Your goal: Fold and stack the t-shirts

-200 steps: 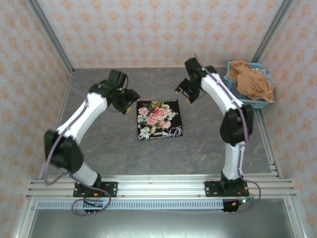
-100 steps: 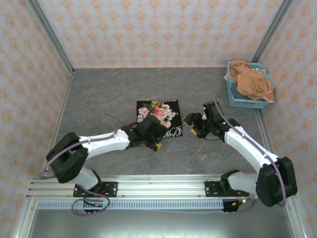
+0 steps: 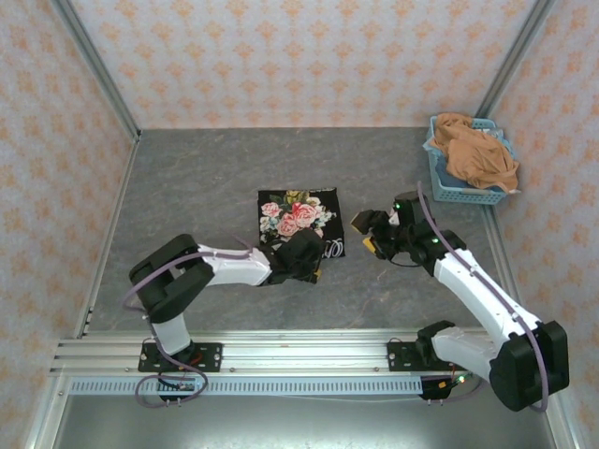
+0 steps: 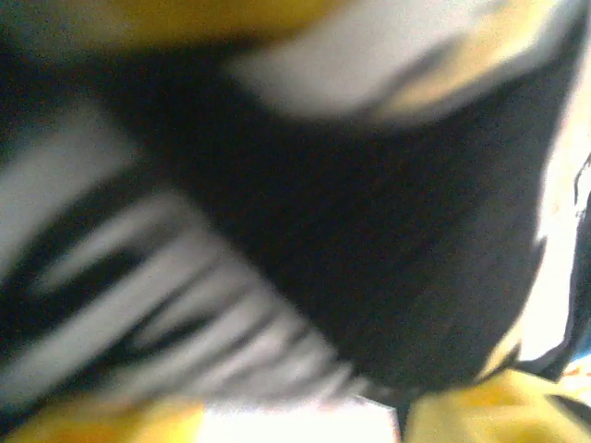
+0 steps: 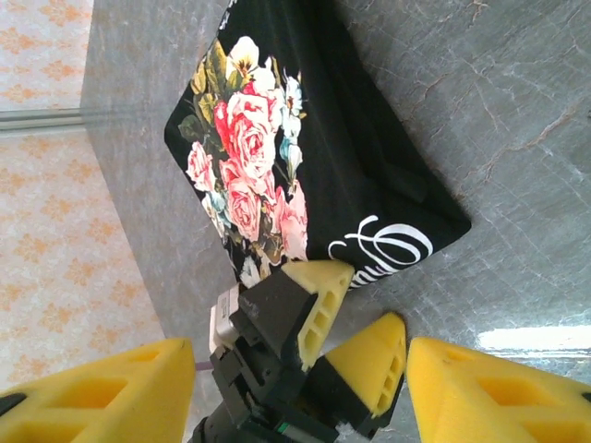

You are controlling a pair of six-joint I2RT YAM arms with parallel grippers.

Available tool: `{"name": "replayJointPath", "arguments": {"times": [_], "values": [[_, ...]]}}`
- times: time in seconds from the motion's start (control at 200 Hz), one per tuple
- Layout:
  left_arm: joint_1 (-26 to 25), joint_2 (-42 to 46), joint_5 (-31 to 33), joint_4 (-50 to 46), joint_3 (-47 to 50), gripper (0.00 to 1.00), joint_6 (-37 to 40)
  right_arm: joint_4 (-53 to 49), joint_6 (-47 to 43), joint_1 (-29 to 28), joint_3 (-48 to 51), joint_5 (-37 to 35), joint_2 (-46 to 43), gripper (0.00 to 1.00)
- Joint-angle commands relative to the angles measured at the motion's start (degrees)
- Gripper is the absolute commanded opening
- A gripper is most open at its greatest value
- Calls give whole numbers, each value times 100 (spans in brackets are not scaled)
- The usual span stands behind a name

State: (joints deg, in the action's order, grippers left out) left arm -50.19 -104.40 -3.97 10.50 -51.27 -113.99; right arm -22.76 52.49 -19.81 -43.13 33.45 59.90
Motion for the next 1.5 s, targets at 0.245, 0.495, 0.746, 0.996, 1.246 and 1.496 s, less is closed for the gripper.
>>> {"name": "replayJointPath", "arguments": {"times": [0.245,0.495,0.746,0.996,1.246,1.496], "values": [[1181,-422,218,309,-218,0,664,-152,6,52,57,5,-130,61],[2898,34,-538,-487,-140,0,2391,-25,32,64,-184,-67,159,60],[4957,-338,-1655,-1346,-971,0,4534,276,105,60,-435,-84,647,60],[6049,-1642,-2555,-1775,-2617,0,5629,582,166,54,-679,-24,1156,59],[6327,-1665,-2348,-2631,-3110,0,6291,795,183,52,-937,80,1431,59],[6452,-1051,-2357,-3107,-2993,20,6464,775,-14,45,-1337,264,1713,61]]}}
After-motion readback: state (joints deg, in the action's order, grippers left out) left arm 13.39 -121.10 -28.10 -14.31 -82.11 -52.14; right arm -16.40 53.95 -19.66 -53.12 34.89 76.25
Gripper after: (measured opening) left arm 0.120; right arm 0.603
